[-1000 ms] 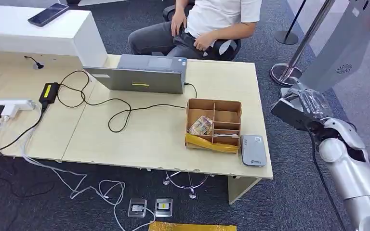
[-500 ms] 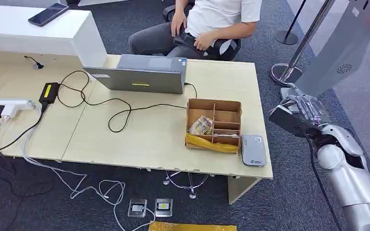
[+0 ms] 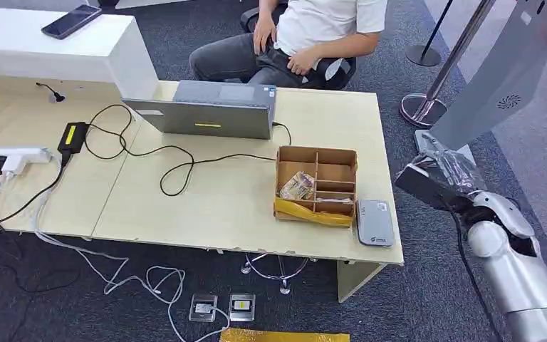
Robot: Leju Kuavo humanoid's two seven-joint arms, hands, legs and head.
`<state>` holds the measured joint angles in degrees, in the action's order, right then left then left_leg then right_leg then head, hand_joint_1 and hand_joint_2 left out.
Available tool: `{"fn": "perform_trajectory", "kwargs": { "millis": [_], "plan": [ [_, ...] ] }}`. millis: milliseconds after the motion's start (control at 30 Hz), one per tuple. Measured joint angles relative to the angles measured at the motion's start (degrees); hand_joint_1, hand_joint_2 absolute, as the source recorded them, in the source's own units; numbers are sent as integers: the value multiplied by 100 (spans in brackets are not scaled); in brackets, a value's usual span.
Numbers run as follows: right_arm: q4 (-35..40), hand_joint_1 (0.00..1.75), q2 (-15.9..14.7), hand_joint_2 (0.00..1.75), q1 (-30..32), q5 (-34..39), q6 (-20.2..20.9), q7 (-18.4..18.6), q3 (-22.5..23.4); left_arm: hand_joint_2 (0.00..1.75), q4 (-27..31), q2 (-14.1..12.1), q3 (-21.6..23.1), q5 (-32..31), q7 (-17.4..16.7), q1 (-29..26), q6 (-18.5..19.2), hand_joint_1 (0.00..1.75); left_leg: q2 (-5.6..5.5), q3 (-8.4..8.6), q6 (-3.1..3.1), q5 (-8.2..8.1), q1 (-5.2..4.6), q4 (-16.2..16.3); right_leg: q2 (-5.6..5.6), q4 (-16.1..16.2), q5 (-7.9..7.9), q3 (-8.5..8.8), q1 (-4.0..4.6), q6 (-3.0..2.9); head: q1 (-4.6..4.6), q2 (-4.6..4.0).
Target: Pass the card to the sensor for recognition and then transmit it.
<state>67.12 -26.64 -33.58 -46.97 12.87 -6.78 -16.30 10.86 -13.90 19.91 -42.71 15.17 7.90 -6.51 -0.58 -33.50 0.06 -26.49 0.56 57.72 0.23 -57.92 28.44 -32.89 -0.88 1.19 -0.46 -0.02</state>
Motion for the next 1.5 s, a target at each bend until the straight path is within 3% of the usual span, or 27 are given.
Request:
{"fn": "perform_trajectory", "kwargs": {
  "millis": [767, 933, 1500],
  "plan": [
    [-2, 175, 70, 175, 384, -50, 13, 9, 24, 175, 0, 0, -15, -81, -2, 77, 79, 0, 0, 0, 0, 0, 0, -1, 0, 0, 0, 2, 0, 0, 0, 0],
    [-107, 175, 142, 175, 281, -197, -57, -219, 17, 175, 0, 17, -81, -109, -11, 73, 24, 0, -1, 0, 0, 0, 0, -1, -2, -1, 0, 2, 0, 0, 0, 0],
    [-398, 175, 518, 175, 350, -280, -219, -238, -144, 175, 0, 44, -105, -236, -46, 113, 96, 0, -12, -1, 0, 0, 0, -1, -12, 0, 2, 3, 0, -2, 0, 0]
  ]
}}
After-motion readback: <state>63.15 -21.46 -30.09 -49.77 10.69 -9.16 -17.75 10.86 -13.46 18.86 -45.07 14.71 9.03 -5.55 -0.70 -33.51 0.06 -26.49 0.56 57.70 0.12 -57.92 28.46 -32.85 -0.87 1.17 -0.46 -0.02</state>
